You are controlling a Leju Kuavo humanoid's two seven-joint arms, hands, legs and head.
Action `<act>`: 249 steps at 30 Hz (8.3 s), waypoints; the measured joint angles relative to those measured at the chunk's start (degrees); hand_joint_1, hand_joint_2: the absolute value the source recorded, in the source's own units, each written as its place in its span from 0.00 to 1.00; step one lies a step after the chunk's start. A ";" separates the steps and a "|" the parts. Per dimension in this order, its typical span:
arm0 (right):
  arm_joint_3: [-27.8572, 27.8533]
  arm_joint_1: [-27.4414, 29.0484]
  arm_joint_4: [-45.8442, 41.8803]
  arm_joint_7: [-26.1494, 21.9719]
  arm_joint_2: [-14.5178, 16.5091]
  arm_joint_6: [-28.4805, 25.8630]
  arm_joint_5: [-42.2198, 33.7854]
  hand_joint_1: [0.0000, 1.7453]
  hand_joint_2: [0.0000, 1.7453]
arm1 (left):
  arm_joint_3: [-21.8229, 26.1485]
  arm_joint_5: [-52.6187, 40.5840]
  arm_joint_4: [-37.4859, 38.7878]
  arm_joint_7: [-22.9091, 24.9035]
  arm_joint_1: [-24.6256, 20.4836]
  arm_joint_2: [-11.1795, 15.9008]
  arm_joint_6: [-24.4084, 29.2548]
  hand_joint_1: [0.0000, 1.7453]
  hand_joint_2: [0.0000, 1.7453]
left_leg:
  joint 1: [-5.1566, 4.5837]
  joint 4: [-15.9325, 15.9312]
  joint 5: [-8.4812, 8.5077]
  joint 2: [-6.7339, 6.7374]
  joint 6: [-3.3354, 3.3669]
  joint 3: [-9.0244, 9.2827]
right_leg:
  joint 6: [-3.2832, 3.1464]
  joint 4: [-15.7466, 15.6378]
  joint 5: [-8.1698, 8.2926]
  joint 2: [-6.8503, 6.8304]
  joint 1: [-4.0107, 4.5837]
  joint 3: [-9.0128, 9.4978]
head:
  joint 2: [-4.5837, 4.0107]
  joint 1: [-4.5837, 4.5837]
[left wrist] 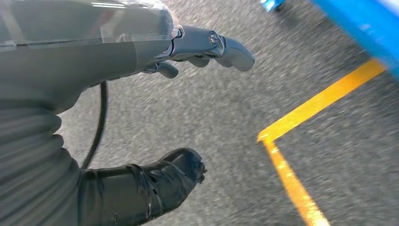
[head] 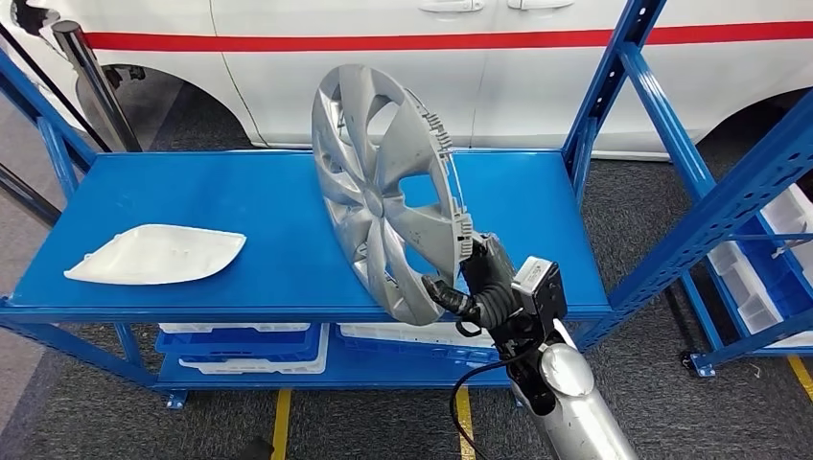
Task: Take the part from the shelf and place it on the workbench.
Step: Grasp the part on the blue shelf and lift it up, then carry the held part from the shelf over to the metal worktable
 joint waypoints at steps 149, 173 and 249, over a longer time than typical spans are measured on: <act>-6.91 11.71 -16.26 -3.73 -1.51 -1.81 2.98 1.00 1.00 | 0.90 -6.36 0.52 6.63 1.25 -5.22 -4.92 0.00 1.00 | 0.47 2.85 -3.65 -3.08 -0.49 1.49 | -1.57 0.55 -0.27 5.09 0.41 -0.45 | 0.00 0.32; -6.93 14.03 -19.21 -4.81 -2.29 -1.90 2.99 1.00 1.00 | 0.48 -7.60 0.53 8.17 -0.02 -5.59 -4.93 0.00 1.00 | 1.06 10.75 -9.85 1.26 -2.18 -1.75 | -0.97 -0.03 -1.05 0.47 -0.45 0.04 | 0.00 0.54; -7.16 18.46 -20.95 -7.70 -2.94 -2.40 4.59 1.00 1.00 | 4.09 -7.58 0.55 6.87 2.60 -4.97 -3.02 0.00 1.00 | 1.23 -0.97 -3.01 0.29 0.93 2.70 | 2.36 8.79 -6.03 1.11 -0.44 -4.43 | 0.00 1.83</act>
